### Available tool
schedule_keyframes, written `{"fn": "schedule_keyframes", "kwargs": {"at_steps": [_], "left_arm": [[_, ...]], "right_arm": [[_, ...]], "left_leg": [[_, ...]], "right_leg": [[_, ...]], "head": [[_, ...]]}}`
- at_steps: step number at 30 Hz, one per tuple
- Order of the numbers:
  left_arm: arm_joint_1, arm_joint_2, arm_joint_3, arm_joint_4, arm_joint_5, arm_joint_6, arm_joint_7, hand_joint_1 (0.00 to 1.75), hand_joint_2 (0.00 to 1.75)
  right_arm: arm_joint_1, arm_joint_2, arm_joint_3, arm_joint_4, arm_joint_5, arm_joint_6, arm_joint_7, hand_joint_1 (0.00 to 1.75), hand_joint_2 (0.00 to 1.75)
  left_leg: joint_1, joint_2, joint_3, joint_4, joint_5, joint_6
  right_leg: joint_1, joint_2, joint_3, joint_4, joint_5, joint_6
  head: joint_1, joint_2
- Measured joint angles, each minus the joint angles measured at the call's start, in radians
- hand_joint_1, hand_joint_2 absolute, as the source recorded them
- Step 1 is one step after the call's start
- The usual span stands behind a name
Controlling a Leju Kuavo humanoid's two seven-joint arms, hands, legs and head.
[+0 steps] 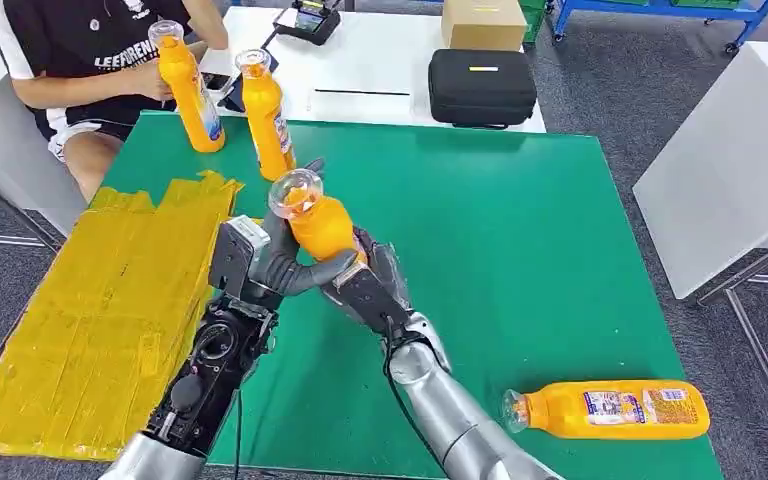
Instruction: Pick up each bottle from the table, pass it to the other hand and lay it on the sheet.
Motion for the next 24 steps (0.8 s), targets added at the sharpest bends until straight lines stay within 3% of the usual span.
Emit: {"fn": "schedule_keyframes", "kwargs": {"at_steps": [12,13,14,24], "left_arm": [[-0.023,-0.008,0.003,0.066,0.003,0.0,-0.009,0.0,1.75],[-0.03,-0.01,0.003,0.08,0.002,-0.001,-0.013,0.21,1.75],[-0.038,-0.012,0.003,0.096,0.002,-0.008,-0.018,1.73,1.75],[-0.055,-0.018,0.004,0.137,0.03,-0.019,-0.032,1.75,1.75]], "right_arm": [[0.006,0.011,0.026,0.015,0.005,0.005,-0.003,1.75,1.75],[0.007,0.011,0.03,0.014,0.006,-0.002,-0.002,1.75,1.75],[0.007,0.011,0.037,0.011,0.006,-0.012,0.002,1.75,1.75],[0.014,0.008,0.049,0.003,-0.006,-0.048,0.011,1.75,1.75]], "left_leg": [[0.0,0.0,0.0,0.0,0.0,0.0],[0.0,0.0,0.0,0.0,0.0,0.0],[0.0,0.0,0.0,0.0,0.0,0.0],[0.0,0.0,0.0,0.0,0.0,0.0]], "right_leg": [[0.0,0.0,0.0,0.0,0.0,0.0],[0.0,0.0,0.0,0.0,0.0,0.0],[0.0,0.0,0.0,0.0,0.0,0.0],[0.0,0.0,0.0,0.0,0.0,0.0]], "head": [[0.0,0.0],[0.0,0.0],[0.0,0.0],[0.0,0.0]]}}
